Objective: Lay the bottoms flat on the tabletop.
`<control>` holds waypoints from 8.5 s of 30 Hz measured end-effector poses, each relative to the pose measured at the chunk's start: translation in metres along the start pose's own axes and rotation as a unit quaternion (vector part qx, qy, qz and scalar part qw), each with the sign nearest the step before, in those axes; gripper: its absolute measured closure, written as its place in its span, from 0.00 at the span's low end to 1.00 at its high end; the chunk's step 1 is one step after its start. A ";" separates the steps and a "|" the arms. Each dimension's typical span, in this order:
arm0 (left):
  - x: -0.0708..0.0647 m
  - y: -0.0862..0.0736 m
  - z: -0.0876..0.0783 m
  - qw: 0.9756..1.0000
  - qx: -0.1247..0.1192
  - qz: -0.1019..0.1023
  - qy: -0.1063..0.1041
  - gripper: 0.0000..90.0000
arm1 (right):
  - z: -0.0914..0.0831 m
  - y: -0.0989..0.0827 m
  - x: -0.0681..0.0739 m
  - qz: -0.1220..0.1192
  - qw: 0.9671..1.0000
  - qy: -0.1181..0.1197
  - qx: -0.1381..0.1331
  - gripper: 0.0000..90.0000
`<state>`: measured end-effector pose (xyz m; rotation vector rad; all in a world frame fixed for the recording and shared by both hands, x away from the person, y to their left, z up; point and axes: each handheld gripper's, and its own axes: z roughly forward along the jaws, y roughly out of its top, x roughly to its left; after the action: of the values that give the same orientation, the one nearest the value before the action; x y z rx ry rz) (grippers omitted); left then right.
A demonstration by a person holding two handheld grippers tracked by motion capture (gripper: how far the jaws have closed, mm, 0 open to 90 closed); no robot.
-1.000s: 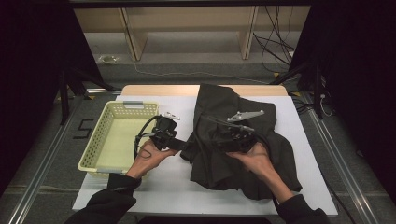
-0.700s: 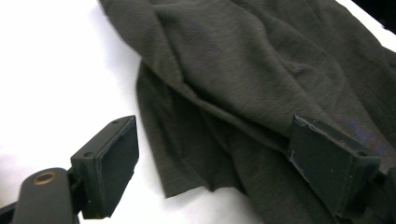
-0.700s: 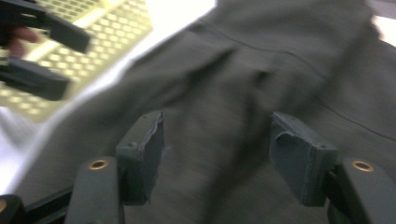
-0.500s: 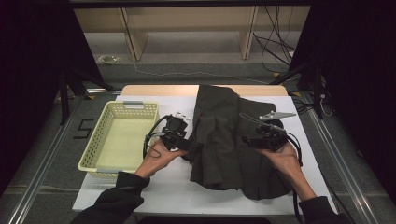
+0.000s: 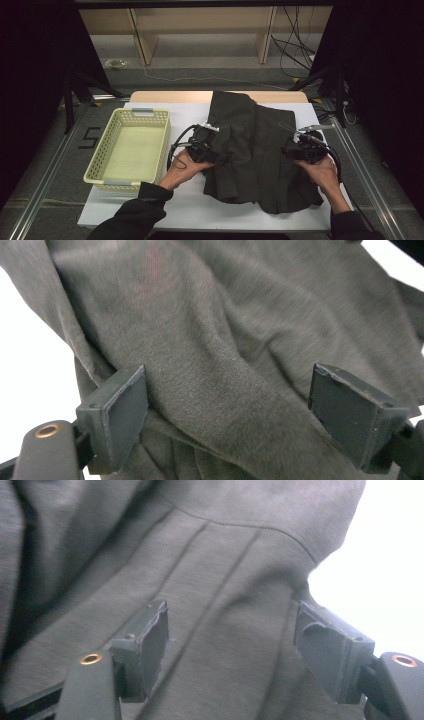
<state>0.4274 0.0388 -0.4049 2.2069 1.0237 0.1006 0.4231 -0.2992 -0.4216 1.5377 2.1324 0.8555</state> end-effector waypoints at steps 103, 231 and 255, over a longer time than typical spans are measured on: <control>0.012 -0.083 -0.031 0.991 0.118 0.049 -0.049 0.93 | -0.020 -0.054 -0.014 -0.014 0.993 0.039 0.111 0.93; 0.009 -0.066 -0.030 0.997 0.064 0.022 -0.031 0.42 | -0.031 -0.052 -0.006 -0.018 0.995 0.063 0.069 0.46; 0.077 -0.029 0.018 0.992 0.034 -0.114 0.038 0.23 | 0.016 -0.002 -0.046 0.056 0.997 0.042 0.027 0.32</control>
<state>0.4679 0.0954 -0.4523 2.1439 1.3334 0.0476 0.4473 -0.3392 -0.4370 1.6900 2.1610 0.9215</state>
